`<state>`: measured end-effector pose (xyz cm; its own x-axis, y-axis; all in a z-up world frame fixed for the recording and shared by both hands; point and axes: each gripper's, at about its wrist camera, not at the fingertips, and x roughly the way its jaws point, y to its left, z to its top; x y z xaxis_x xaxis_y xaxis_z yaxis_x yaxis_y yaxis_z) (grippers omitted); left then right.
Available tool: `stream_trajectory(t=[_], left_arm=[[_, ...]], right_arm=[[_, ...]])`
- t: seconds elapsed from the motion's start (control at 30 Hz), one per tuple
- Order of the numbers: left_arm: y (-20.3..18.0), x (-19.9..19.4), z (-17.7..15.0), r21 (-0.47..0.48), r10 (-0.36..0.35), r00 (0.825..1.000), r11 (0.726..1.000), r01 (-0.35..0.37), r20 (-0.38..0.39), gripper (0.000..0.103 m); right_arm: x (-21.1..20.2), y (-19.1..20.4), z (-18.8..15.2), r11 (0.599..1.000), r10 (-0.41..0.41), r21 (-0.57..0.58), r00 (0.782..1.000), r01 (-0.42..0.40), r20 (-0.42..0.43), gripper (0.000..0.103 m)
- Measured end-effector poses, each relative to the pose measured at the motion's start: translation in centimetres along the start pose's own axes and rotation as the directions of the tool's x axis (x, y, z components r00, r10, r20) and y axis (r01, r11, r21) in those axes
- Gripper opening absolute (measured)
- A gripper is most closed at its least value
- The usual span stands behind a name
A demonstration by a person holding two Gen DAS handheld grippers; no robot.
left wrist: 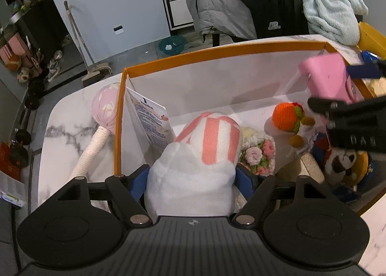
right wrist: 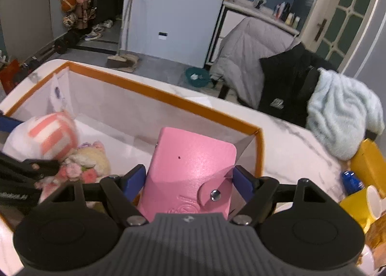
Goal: Organize objects
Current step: 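Lower the striped plush and pink wallet into the orange box and open both tools, then move the left tool to the grey pad while the right tool moves to the yellow tape measure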
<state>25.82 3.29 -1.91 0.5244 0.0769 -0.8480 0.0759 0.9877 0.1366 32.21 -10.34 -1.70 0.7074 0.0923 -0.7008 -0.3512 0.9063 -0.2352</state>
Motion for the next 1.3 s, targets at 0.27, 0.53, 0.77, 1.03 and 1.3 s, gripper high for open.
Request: stream_trajectory(t=[0.27, 0.53, 0.77, 1.03, 1.3], left_arm=[[0.3, -0.8, 0.1, -0.015, 0.007, 0.999, 1.0, -0.006, 0.043, 0.086], [0.9, -2.7, 0.7, -0.029, -0.006, 0.996, 1.0, 0.009, 0.086, 0.086], [2.7, -4.8, 0.7, -0.038, 0.02, 0.992, 0.999, -0.016, 0.126, 0.086], [7.4, -7.0, -0.5, -0.091, 0.068, 0.985, 0.994, -0.054, 0.157, 0.086], [12.5, -6.8, -3.1, -0.148, 0.088, 0.983, 0.987, -0.065, 0.159, 0.086]], right_arm=[[-0.9, -1.0, -0.2, 0.998, -0.019, 0.063, 0.999, 0.017, 0.039, 0.08], [-2.1, -0.8, -1.2, 0.999, -0.007, 0.048, 0.999, 0.005, 0.043, 0.08], [-3.9, -1.0, -2.0, 0.996, 0.036, 0.073, 0.998, -0.04, 0.06, 0.08], [-7.6, -1.2, -2.5, 0.989, 0.108, 0.09, 0.987, -0.119, 0.119, 0.081], [-11.4, -0.3, -4.1, 0.974, 0.206, 0.056, 0.96, -0.22, 0.191, 0.081]])
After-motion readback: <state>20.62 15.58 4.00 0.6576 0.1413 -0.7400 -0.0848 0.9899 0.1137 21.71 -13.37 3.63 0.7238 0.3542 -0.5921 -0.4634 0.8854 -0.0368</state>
